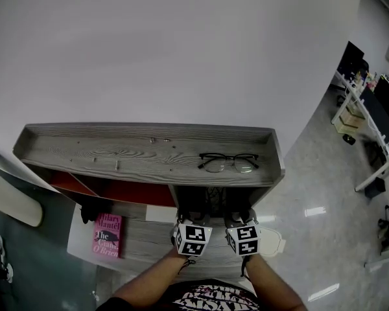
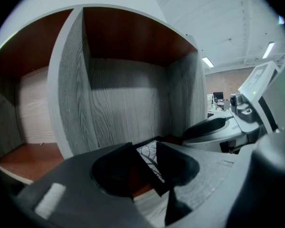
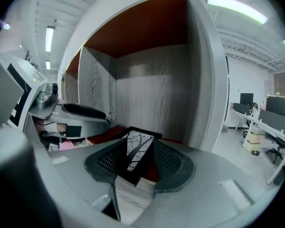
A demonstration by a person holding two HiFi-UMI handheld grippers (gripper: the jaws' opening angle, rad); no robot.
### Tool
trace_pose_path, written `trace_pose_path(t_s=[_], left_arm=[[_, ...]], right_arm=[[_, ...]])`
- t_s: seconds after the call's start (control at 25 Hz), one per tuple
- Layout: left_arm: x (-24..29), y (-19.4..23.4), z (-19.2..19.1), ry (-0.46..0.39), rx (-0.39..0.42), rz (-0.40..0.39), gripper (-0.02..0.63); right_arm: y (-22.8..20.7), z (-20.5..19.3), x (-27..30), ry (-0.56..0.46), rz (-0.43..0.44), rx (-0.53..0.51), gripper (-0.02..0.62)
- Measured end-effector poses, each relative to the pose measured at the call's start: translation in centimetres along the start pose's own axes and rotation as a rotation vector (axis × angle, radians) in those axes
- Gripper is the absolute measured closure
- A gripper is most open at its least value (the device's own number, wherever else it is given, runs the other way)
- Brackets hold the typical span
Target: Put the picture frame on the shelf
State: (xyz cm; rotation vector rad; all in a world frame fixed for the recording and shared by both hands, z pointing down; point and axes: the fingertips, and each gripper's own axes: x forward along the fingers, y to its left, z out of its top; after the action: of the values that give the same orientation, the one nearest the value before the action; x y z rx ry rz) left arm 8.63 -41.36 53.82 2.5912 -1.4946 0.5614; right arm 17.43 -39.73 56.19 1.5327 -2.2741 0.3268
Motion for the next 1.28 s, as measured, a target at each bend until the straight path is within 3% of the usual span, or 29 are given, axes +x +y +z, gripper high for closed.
trace_pose_path(t_s=[0.08, 0.2, 0.28, 0.36, 0.72, 1.28], left_arm=[[-0.5, -0.3, 0.5, -0.019, -0.003, -0.010, 0.451], [-1.6, -0.9, 1.1, -0.052, -0.016, -0.042, 0.484], [-2.7, -1.1, 1.6, -0.078, -0.020, -0.038, 0.550], [-3.9, -1.0, 2.1, -0.103, -0.021, -0.019, 0.606], [-10.9, -0.3, 4.8, -0.182, -0.074, 0.070, 0.606], [-22.4, 0.6, 5.5, -0.196, -0.073, 0.232, 0.606]], right_arm=[[0.0, 0.4, -0.5, -0.015, 0.003, -0.006, 0.405], [0.2, 1.0, -1.8, -0.049, 0.005, -0.015, 0.509], [0.4, 1.6, -2.8, -0.074, 0.012, -0.020, 0.567], [0.7, 2.5, -3.9, -0.099, 0.027, -0.028, 0.568], [1.7, 5.3, -9.7, -0.197, 0.073, -0.045, 0.568], [3.3, 7.1, -16.7, -0.279, 0.174, -0.059, 0.569]])
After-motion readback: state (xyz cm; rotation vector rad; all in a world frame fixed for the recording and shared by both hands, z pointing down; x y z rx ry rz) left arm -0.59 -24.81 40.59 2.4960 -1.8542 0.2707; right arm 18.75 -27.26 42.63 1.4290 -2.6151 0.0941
